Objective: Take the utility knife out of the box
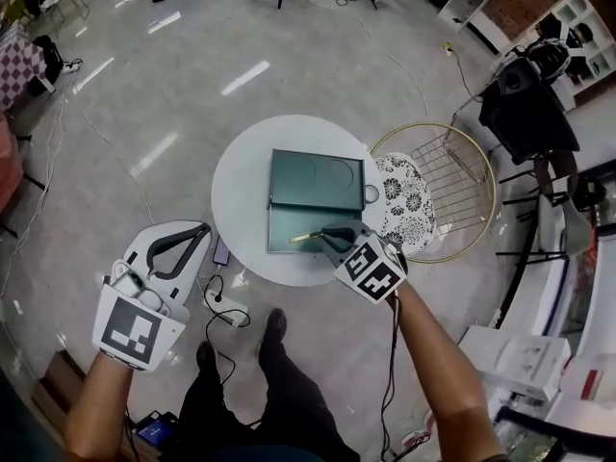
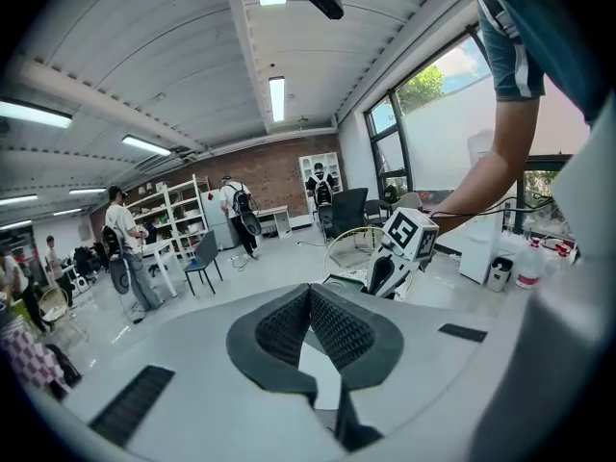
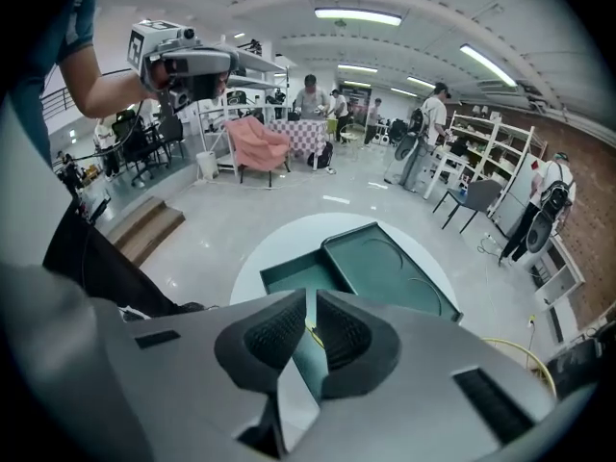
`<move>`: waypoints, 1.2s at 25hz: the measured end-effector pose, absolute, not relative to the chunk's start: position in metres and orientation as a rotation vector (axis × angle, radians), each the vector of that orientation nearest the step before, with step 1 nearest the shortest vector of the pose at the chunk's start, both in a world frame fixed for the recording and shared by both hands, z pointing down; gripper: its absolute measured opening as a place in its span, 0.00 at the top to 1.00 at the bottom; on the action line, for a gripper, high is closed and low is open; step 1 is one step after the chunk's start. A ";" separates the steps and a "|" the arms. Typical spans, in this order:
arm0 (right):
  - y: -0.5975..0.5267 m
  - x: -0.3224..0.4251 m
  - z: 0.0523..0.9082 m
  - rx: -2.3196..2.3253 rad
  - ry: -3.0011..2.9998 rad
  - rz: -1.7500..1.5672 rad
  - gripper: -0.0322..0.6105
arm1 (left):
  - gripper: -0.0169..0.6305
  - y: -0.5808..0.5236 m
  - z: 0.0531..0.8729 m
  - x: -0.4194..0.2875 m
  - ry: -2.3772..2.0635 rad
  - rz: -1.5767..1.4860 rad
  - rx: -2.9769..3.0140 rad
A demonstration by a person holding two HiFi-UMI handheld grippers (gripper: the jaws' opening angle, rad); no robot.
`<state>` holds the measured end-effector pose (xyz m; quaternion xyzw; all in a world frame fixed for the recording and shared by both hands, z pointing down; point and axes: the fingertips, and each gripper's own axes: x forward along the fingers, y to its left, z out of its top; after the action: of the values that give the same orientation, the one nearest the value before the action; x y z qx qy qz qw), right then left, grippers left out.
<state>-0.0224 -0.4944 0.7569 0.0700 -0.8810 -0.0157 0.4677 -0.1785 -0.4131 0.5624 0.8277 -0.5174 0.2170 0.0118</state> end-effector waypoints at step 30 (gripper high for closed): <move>-0.517 -0.016 0.939 -0.220 -1.772 -0.263 0.76 | 0.95 -0.414 0.685 -0.201 -1.649 0.621 2.340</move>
<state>-0.0160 -0.5173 0.9392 -0.0958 -0.7706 -0.1144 0.6197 -0.2014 -0.4135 0.6847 0.7942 -0.5599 0.2109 0.1061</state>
